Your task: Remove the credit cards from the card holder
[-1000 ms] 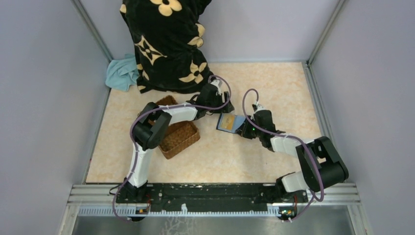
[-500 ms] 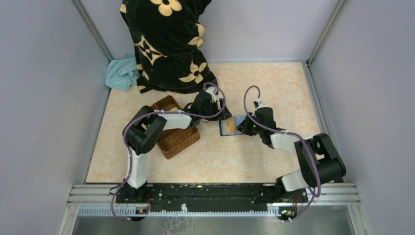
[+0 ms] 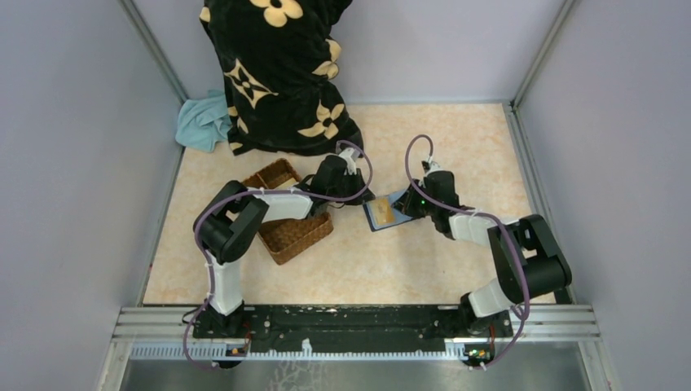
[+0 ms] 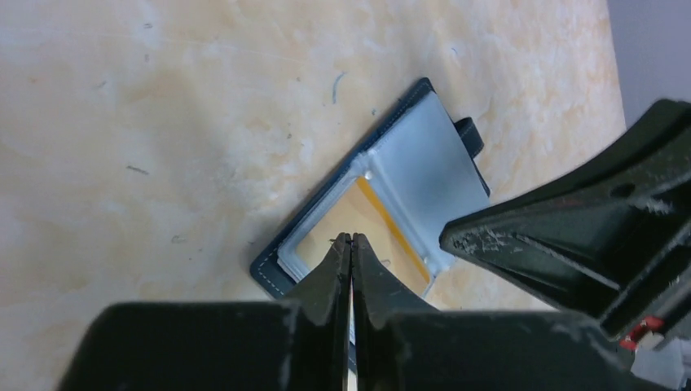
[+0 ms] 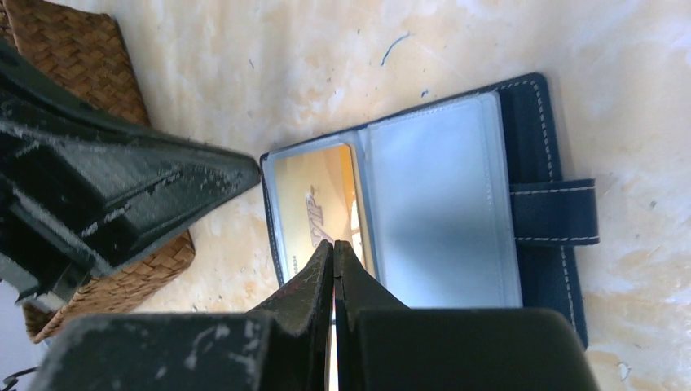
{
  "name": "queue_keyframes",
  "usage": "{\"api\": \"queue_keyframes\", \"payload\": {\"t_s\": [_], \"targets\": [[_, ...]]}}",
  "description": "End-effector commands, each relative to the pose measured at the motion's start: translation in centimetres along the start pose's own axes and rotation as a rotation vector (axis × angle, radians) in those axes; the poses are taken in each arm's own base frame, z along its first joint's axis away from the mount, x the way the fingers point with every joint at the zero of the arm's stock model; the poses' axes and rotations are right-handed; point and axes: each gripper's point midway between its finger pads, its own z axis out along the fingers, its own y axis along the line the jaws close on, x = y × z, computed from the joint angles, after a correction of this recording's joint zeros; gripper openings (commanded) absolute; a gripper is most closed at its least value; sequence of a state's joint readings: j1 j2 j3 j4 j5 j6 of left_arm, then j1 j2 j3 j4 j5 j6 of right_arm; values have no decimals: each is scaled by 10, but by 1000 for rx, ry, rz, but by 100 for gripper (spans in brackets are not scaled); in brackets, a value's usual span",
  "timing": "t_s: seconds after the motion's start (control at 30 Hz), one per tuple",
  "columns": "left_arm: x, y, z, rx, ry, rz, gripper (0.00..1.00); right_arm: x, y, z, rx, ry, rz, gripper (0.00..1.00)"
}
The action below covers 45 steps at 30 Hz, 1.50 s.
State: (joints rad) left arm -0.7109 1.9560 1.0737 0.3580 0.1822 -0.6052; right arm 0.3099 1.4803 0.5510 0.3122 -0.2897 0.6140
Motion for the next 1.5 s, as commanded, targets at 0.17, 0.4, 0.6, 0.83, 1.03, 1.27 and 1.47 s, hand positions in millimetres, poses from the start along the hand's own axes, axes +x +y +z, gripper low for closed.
{"api": "queue_keyframes", "payload": {"t_s": [0.17,0.4,0.6,0.83,1.03,1.27,1.47], "targets": [[3,-45,-18,189,81,-15,0,-32,7,5,-40,-65,-27,0],[37,-43,-33,196,165,25,0,-29,5,8,-49,-53,-28,0],[58,-23,-33,143,209,16,0,-30,7,8,-56,-53,-30,0],[73,12,-17,18,218,23,0,-29,6,10,-51,-41,-38,0],[76,17,-12,4,228,16,0,-24,-3,15,-21,-24,-49,16],[79,20,-9,-1,241,14,0,-14,-13,24,-8,12,-46,33],[81,22,-7,0,253,5,0,-6,-5,24,-65,36,-25,28]]}}
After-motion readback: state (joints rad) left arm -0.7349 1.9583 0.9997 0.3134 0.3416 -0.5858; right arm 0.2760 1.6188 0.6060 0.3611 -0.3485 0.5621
